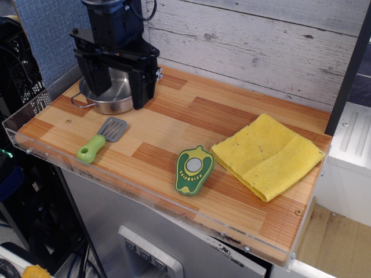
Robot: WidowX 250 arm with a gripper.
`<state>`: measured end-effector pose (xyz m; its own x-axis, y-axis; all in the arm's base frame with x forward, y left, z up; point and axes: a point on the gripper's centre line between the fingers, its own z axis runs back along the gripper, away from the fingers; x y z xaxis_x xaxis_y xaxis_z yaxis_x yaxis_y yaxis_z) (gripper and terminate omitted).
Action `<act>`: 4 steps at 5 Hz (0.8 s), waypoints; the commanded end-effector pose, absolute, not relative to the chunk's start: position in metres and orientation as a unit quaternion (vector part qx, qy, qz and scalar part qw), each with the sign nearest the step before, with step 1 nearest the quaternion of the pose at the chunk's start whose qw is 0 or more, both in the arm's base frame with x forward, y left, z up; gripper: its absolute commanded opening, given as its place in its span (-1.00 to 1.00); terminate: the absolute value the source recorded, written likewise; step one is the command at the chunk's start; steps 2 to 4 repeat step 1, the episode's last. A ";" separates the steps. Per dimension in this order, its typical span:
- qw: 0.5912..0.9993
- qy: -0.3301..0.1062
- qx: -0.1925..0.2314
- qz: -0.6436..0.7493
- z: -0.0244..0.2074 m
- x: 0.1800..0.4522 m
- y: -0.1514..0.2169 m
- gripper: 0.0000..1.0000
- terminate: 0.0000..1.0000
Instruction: Move the spatula to bottom left of table
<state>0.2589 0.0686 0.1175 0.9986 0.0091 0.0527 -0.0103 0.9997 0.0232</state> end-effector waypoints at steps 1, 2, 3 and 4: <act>0.998 -0.029 0.058 0.019 0.130 0.253 0.073 1.00 1.00; 0.998 -0.029 0.058 0.019 0.130 0.253 0.073 1.00 1.00; 0.998 -0.029 0.058 0.019 0.130 0.253 0.073 1.00 1.00; 0.998 -0.029 0.058 0.019 0.130 0.253 0.073 1.00 1.00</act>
